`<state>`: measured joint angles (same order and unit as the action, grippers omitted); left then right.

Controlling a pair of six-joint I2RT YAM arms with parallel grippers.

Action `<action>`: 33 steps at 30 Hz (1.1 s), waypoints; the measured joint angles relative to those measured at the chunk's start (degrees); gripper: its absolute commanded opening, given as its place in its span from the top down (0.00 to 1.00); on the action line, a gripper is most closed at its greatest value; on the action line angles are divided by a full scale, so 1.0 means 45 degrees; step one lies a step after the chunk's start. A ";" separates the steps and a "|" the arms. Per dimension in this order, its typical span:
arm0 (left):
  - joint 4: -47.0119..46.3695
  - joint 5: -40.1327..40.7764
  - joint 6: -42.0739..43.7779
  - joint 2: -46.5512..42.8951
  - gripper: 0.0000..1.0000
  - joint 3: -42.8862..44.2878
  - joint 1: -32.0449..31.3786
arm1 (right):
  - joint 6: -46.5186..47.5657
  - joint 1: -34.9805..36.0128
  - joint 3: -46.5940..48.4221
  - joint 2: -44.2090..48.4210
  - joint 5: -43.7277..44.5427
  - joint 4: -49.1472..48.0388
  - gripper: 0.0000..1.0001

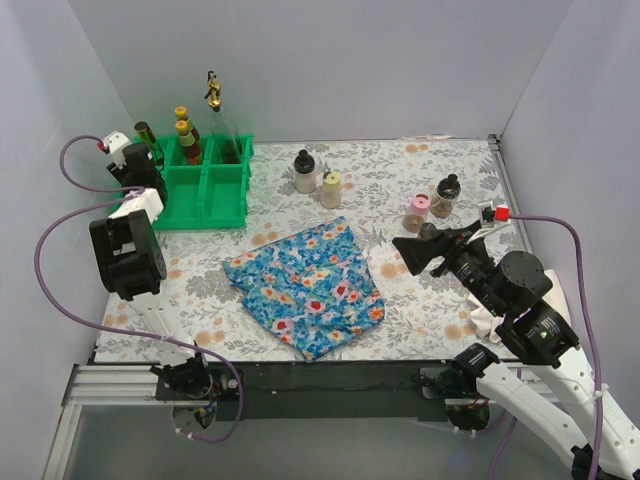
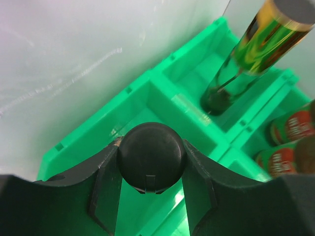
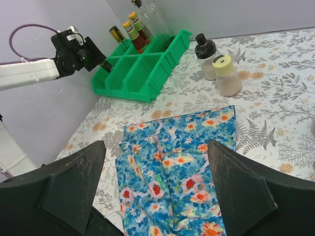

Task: Organize the condiment bottles
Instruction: Place the bottle in the storage box.

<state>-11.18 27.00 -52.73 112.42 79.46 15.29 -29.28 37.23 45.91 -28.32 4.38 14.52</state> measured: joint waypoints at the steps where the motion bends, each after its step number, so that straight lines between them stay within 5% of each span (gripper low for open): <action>1: -0.0034 0.0010 -0.0005 0.0146 1.00 -0.0029 0.0005 | 0.0005 0.0000 -0.0019 -0.0010 0.0019 -0.0058 0.07; 9: -0.0461 -0.0034 -0.0044 0.1190 0.92 -0.0214 0.0058 | 0.0238 0.0000 -0.0160 -0.0223 0.0044 -0.0316 0.07; 17: -0.0865 -0.0034 -0.0199 0.1447 0.33 -0.0209 0.0063 | 0.0389 0.0000 -0.0165 -0.0238 0.0243 -0.0321 0.06; 23: -0.0525 0.0121 -0.0311 0.1564 0.07 0.0078 0.0068 | 0.0423 0.0000 -0.0165 -0.0233 0.0267 -0.0321 0.07; 28: 0.0301 0.0282 -0.0597 0.1311 0.02 0.0306 0.0073 | 0.0146 0.0000 -0.0175 -0.0233 0.0287 -0.0253 0.09; 33: 0.2788 -0.0364 -0.1404 0.0189 0.02 0.1632 0.0078 | -0.0544 0.0000 0.0155 -0.0758 0.0743 0.0942 0.01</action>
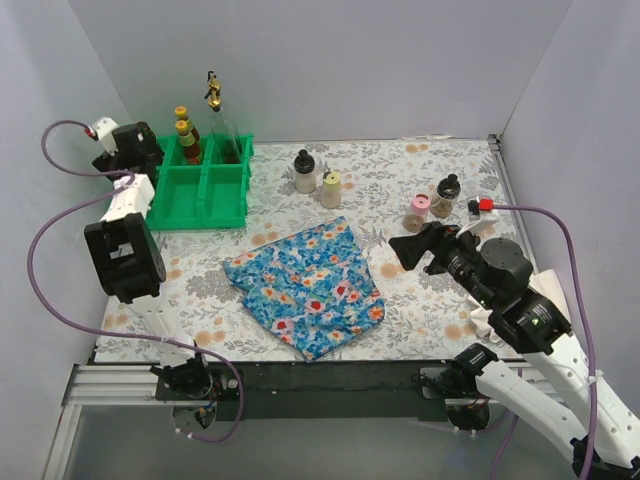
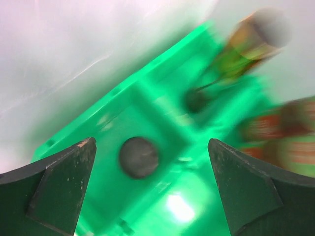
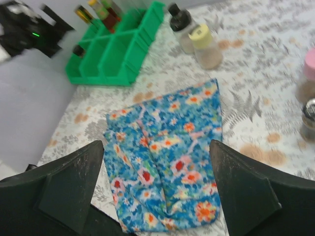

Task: Organize the condiment bottles
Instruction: Place the bottle in the storage box.

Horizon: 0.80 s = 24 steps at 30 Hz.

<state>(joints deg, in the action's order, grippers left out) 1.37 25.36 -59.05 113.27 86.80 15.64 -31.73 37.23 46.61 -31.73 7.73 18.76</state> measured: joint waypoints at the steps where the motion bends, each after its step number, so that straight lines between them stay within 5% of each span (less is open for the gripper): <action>1: 0.0418 -0.0325 -0.0151 -0.0219 0.02 0.0379 0.0000 | -0.0131 0.0000 0.0204 -0.0316 0.0165 0.0471 0.01; 6: 0.2623 -0.3351 -0.0903 -0.2341 0.02 0.1443 0.0010 | -0.0641 0.0000 0.1117 -0.1802 0.1205 0.2647 0.01; 14: 0.3580 -0.9306 -0.0816 -0.7300 0.02 -0.2943 -0.0321 | -0.0884 0.0000 0.1462 -0.2467 0.3075 0.4935 0.04; 24: 0.2866 -1.2220 -0.0539 -1.0797 0.06 -0.7431 -0.6339 | -0.0078 -0.0495 0.2244 -0.4095 0.4741 0.5391 0.10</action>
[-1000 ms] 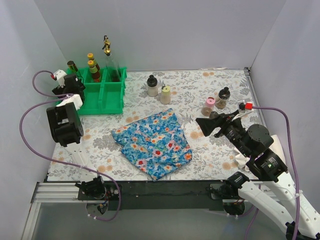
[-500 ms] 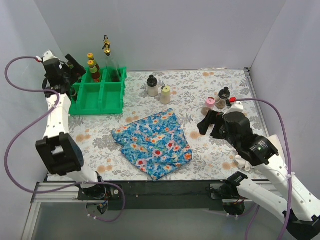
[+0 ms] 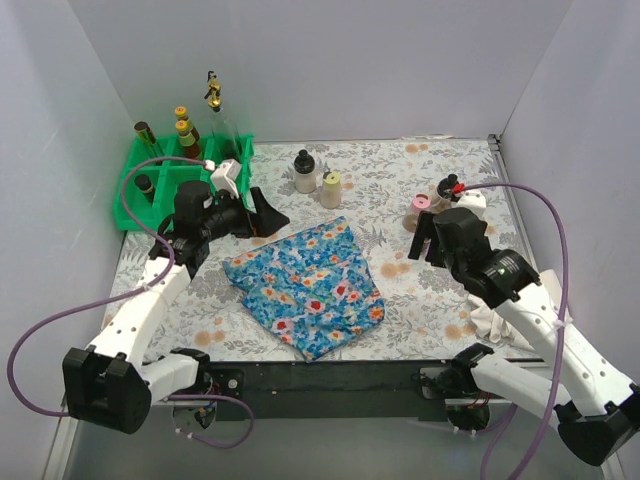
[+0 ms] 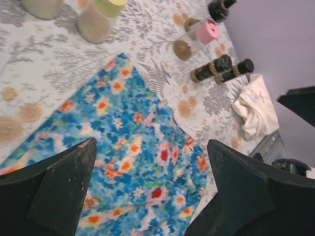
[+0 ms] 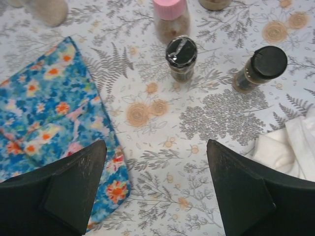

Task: Organize the condiment bottles
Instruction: Pick up the bottle from the center of the board.

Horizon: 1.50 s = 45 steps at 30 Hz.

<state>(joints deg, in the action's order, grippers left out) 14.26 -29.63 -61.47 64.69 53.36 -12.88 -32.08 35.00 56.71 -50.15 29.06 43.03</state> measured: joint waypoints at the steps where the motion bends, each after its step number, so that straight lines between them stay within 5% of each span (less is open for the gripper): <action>1: -0.0228 -0.0102 -0.0107 -0.0194 0.06 -0.0277 -0.0272 | 0.0112 -0.0165 0.0000 -0.0248 0.0087 0.0044 0.07; 12: -0.3060 0.1243 -0.0476 0.0457 0.11 -0.0831 -0.4716 | 0.1491 -0.4556 0.0126 -0.0685 -0.1360 -0.0248 0.11; 22: -0.5940 0.4605 0.0559 0.6159 0.15 0.2278 -0.8063 | 0.2186 -0.4585 0.2919 0.1234 -0.3541 -0.0913 0.11; 33: -0.6989 0.5819 0.1933 1.1837 0.16 0.6343 -0.9156 | 0.2127 -0.4590 0.3254 0.3196 -0.3929 -0.1695 0.09; 45: -0.6975 0.6790 0.3201 1.4503 0.19 0.9049 -0.9840 | 0.2176 -0.4585 0.3138 0.3687 -0.4177 -0.2021 0.09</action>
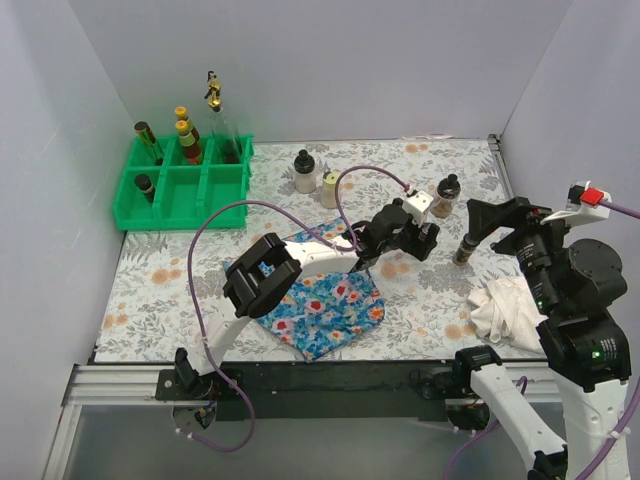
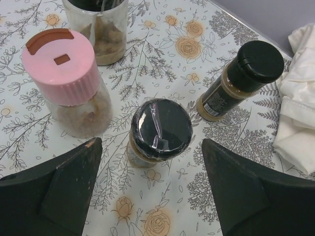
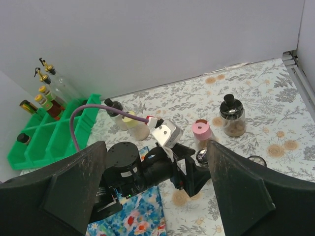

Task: Organize the condiment bottles
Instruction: Pick up the bottle from the center of the board.

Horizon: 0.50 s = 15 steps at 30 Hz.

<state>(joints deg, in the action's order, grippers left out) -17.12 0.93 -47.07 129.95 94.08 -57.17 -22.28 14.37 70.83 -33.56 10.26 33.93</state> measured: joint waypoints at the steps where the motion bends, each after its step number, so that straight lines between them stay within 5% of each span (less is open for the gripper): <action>1: 0.0005 0.0005 0.0049 0.0049 0.19 0.0015 -0.0005 | -0.0005 0.0000 -0.0092 0.0068 -0.0024 -0.0049 0.09; 9: -0.0015 0.0024 0.0374 0.0714 0.24 0.0928 0.0000 | -0.0005 0.0000 -0.0539 0.0131 -0.0092 -0.0228 0.09; 15: 0.0083 0.0058 0.0704 0.1098 0.39 0.1399 -0.0087 | -0.0005 0.0000 -0.0636 0.0131 -0.0146 -0.0253 0.09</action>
<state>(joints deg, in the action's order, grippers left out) -16.75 1.19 -43.90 134.89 100.38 -57.56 -22.31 14.37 67.96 -32.97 9.61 32.80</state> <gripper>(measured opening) 0.695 0.911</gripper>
